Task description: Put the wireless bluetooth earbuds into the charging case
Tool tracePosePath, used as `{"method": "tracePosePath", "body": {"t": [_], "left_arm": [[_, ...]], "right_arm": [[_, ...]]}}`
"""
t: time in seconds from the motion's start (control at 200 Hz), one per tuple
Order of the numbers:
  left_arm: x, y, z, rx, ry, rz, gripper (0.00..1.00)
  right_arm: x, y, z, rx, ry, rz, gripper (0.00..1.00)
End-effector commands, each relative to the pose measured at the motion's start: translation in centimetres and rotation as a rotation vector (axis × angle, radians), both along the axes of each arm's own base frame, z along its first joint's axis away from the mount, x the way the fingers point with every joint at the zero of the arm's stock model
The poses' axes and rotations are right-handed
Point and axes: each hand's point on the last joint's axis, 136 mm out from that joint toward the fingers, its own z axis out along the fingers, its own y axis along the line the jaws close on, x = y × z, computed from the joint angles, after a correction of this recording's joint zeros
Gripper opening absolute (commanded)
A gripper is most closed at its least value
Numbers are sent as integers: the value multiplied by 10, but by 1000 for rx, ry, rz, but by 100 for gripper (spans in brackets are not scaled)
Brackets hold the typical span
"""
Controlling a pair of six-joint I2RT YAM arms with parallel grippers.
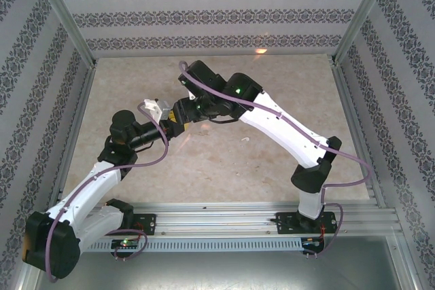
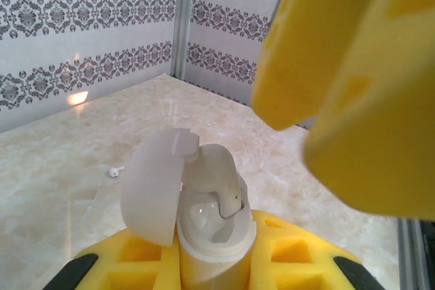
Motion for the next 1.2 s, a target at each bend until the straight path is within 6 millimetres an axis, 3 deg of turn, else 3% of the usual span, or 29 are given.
{"method": "tracePosePath", "body": {"t": [0.0, 0.125, 0.365, 0.48, 0.619, 0.989, 1.199], "left_arm": [[-2, -1, 6, 5, -27, 3, 0], [-3, -1, 4, -2, -25, 0, 0], [-4, -3, 6, -7, -27, -11, 0], [-6, -3, 9, -8, -30, -16, 0], [-8, -2, 8, -5, -31, -17, 0], [-7, -4, 10, -18, -30, -23, 0], [-8, -4, 7, -23, -21, -25, 0]], "right_arm": [[-3, -6, 9, -9, -15, -21, 46], [-2, -1, 6, -9, -7, -14, 39], [3, 3, 1, -20, 6, -6, 38], [2, 6, -3, -25, 23, -1, 40], [4, 6, -9, -41, 31, -7, 49], [5, 20, -8, -29, 21, 44, 47], [4, 24, -17, -45, 40, 72, 47]]}}
